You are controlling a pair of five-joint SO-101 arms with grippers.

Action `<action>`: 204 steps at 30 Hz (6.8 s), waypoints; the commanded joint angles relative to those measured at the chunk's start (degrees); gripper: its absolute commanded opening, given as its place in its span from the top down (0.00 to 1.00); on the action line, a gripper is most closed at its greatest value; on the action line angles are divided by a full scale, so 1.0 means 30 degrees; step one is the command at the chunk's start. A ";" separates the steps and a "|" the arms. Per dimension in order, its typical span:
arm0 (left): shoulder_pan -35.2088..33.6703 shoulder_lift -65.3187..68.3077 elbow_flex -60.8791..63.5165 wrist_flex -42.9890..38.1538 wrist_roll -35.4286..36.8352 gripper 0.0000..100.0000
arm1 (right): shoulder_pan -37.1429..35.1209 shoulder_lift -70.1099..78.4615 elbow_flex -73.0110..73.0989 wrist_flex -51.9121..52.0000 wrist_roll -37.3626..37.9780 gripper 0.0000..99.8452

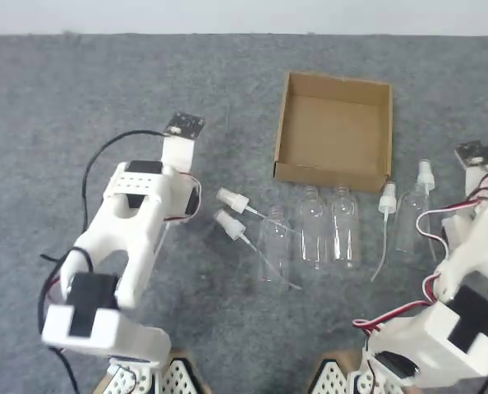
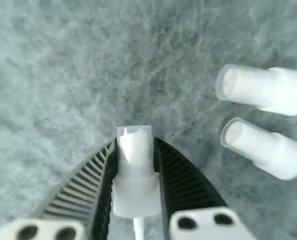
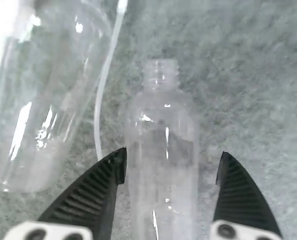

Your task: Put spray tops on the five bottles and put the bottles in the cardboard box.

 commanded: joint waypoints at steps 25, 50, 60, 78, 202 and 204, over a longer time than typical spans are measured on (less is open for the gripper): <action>-0.0147 -0.8967 0.2095 0.1377 -0.0117 0.98 | -0.1363 0.2886 -0.3370 0.1275 0.0586 0.99; -0.0029 -1.6498 -0.2505 0.1407 0.4220 0.98 | -1.8066 -1.5429 0.4220 0.1480 -0.8469 1.00; -0.0088 -1.6586 -0.6989 -0.0352 0.9084 0.98 | -2.5040 -1.5897 0.8000 -0.3736 -0.9582 0.99; -0.0147 -1.6586 0.0747 -0.9758 1.0755 0.98 | -2.7443 -1.5897 1.1253 -0.9538 -1.1370 0.99; 0.1993 -1.6762 0.1802 -0.4190 0.7707 0.93 | -2.5949 -1.5897 1.3890 -1.5956 -1.5209 0.99; 0.1612 -1.8403 0.1919 -0.3956 0.7707 0.90 | -2.5949 -1.5897 1.3861 -1.5985 -1.5209 0.99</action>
